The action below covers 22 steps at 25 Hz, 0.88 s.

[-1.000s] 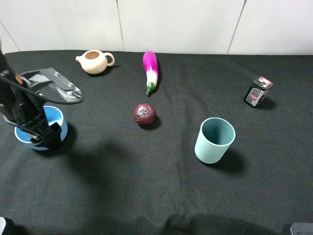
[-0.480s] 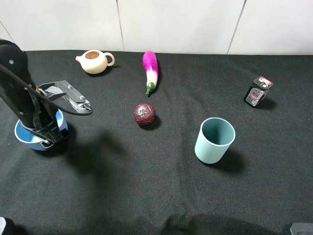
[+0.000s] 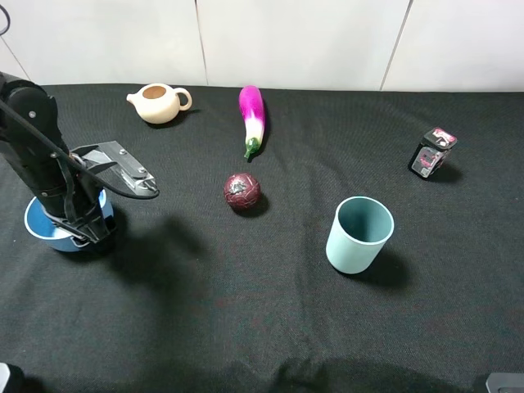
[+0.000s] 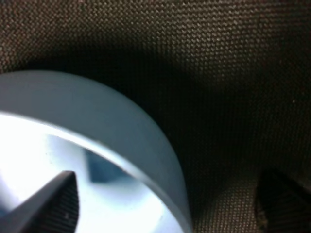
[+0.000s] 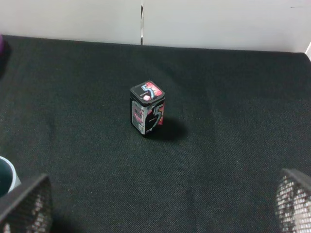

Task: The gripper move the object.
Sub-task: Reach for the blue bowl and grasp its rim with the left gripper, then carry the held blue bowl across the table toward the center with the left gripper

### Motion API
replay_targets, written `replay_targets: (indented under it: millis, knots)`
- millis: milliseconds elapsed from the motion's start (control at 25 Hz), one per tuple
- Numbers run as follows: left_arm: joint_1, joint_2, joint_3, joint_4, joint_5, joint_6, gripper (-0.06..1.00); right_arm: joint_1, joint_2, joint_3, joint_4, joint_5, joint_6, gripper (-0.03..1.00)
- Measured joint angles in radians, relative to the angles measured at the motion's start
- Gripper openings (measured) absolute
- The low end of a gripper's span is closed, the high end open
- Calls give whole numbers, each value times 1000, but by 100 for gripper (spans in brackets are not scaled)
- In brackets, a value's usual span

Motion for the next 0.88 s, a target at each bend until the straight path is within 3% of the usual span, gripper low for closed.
replay_targets:
  millis: [520, 880]
  knots:
    - [0, 1, 0, 0, -11, -2, 10, 0, 0, 0, 0, 0, 0, 69]
    - [0, 1, 0, 1, -14, -3, 5, 0, 0, 0, 0, 0, 0, 69]
